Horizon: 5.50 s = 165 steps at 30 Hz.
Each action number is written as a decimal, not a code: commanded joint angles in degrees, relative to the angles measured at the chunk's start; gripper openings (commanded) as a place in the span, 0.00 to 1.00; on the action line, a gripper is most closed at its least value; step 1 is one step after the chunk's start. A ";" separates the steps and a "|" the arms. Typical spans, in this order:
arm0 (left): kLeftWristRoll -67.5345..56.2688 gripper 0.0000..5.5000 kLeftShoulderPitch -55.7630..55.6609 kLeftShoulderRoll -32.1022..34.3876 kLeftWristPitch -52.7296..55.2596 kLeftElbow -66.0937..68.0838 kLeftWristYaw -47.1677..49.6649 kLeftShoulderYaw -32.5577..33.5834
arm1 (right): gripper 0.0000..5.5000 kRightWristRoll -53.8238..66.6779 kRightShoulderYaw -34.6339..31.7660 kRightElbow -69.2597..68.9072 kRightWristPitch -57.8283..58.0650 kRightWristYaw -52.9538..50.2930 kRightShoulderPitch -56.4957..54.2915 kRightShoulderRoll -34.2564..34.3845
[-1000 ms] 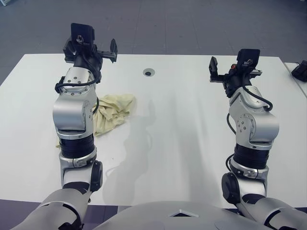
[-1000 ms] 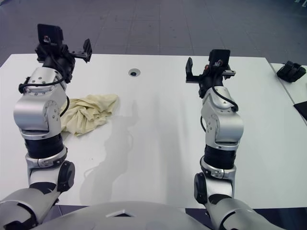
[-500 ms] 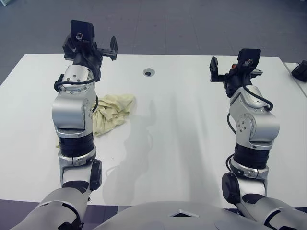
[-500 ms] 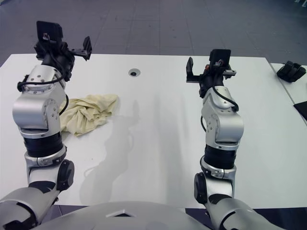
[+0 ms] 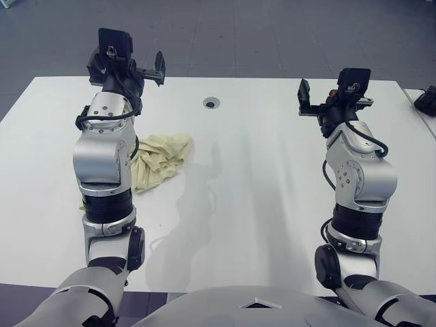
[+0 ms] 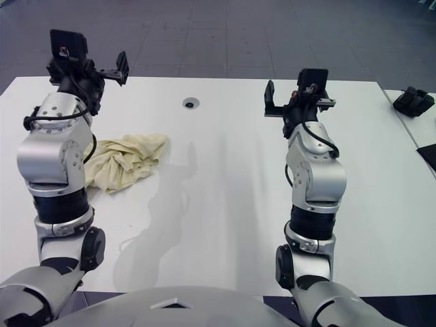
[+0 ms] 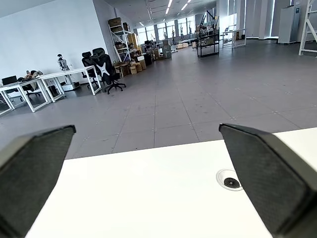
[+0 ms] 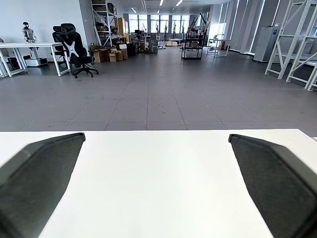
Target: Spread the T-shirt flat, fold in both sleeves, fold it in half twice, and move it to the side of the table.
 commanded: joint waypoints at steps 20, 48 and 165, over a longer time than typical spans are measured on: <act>9.03 0.98 14.59 15.75 -7.04 10.39 -4.41 -3.15 | 0.98 -0.17 0.13 -1.04 0.56 0.11 -0.41 -0.50; -7.05 0.98 20.50 7.08 1.84 -7.74 -26.51 -10.69 | 0.98 8.20 15.18 -17.40 -0.20 37.91 19.04 -29.04; 9.66 0.00 -21.14 13.06 -63.85 70.48 -82.35 -24.57 | 0.00 -13.69 24.62 -7.83 -17.19 47.84 13.97 -30.89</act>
